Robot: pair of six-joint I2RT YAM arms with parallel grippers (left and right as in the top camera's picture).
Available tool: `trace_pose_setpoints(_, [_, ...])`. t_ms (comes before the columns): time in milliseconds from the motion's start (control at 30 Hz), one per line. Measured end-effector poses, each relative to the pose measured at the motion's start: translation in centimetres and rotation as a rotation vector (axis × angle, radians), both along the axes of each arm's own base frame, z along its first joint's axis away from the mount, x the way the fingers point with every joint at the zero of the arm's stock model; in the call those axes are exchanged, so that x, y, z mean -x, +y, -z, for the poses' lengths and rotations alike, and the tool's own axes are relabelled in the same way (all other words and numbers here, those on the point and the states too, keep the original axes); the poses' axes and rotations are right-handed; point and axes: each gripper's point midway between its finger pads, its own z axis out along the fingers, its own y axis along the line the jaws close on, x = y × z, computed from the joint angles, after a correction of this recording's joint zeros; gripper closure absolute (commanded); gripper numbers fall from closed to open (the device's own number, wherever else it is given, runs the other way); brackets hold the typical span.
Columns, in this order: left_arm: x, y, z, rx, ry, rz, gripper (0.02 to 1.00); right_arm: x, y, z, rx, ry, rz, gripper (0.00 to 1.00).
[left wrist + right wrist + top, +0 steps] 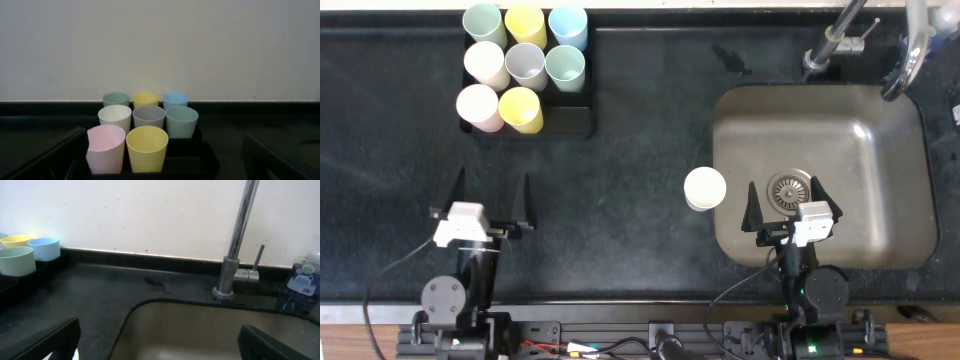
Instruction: Store Cups
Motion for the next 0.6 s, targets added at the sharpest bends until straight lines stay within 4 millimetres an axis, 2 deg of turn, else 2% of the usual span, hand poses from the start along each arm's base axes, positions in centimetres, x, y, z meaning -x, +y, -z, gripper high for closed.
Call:
trace_pose_setpoints(233, [0.4,0.3,2.4,0.0,0.079,-0.004,0.018,0.0,0.0,0.0,0.0,0.0,0.0,0.005])
trace_pose_setpoints(400, [0.4,0.2,5.5,0.003,0.203,0.0,0.018,0.0,0.0,0.0,0.0,0.0,0.0,0.003])
trace_pose_setpoints(600, [0.4,0.2,5.7,0.003,0.209,0.0,0.018,0.0,0.0,0.0,0.0,0.0,0.0,0.003])
